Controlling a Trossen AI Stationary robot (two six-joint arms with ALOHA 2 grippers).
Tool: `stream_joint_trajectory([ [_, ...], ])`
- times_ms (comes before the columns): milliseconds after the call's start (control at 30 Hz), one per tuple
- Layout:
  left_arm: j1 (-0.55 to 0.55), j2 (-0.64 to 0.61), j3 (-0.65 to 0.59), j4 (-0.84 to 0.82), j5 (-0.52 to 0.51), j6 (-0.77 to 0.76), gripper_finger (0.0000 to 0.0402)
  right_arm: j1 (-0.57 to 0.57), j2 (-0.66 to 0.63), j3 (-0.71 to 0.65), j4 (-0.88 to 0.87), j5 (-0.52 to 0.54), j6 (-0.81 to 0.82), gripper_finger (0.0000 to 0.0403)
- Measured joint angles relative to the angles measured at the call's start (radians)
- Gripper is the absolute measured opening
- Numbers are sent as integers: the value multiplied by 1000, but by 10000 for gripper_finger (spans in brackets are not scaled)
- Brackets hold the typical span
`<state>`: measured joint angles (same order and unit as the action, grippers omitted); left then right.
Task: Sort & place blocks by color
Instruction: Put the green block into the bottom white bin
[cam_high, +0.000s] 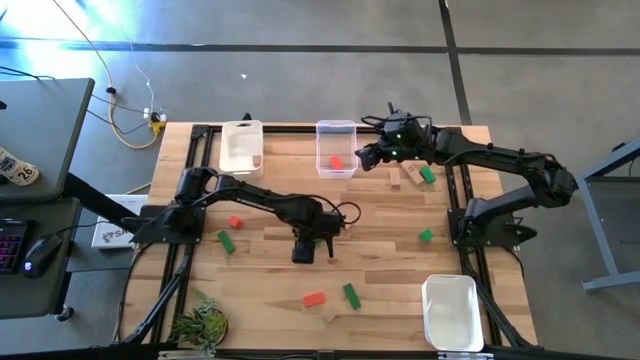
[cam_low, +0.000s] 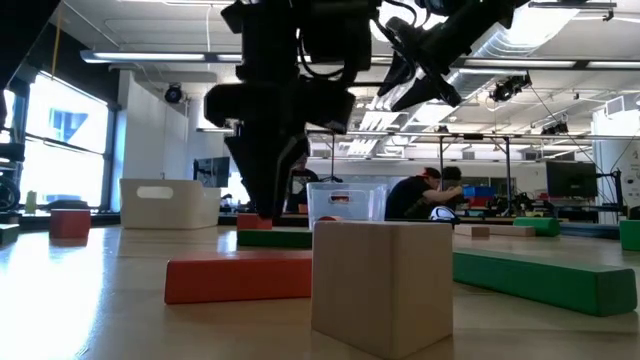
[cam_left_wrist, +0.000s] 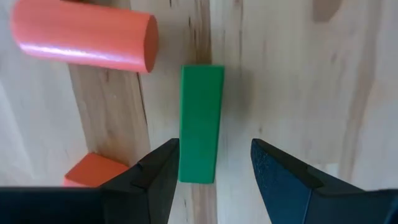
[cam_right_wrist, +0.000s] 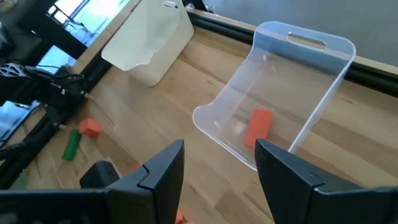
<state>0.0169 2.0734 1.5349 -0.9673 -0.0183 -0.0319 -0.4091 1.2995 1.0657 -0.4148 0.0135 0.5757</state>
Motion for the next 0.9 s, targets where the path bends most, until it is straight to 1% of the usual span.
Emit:
stream_joint_trajectory([
  [133, 3, 22, -1, -29, -5, 9, 186, 0, 0, 0, -17, 0, 0, 183],
  [267, 3, 41, -2, -29, -23, 14, 186, 0, 0, 0, -24, -2, 0, 183],
  [333, 3, 51, 1, -10, -23, 10, 186, 0, 0, 0, -24, -4, 0, 183],
  [500, 9, 80, 5, -24, -19, 9, 186, 0, 0, 0, -35, -4, 11, 183],
  [600, 9, 83, 5, -23, -18, 10, 179, 0, 0, 0, -38, -4, 11, 183],
  [700, 9, 83, 4, -20, -19, 12, 152, 0, 0, 0, -38, -7, 22, 183],
  [867, 8, 81, 3, -21, -15, 43, 75, 0, 0, 0, -37, -43, 38, 183],
  [900, 9, 81, 3, -21, -15, 43, 66, 0, 0, 0, -37, -56, 47, 183],
])
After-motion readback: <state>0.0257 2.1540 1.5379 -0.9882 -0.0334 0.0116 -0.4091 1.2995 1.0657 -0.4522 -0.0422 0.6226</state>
